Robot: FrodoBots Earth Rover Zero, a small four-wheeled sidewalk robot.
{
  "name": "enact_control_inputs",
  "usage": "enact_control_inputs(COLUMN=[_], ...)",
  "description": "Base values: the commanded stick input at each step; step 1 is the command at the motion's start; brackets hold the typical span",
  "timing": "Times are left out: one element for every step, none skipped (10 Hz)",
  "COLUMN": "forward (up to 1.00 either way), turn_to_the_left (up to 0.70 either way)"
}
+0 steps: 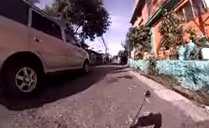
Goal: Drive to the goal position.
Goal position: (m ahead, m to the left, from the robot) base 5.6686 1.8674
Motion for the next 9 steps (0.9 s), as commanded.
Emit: enact_control_inputs(forward=[1.00,1.00,1.00,1.00,1.00,1.00,1.00,1.00,1.00], turn_to_the_left=[0.00,0.00,0.00,0.00,-0.12,-0.15,0.00,0.00,0.00])
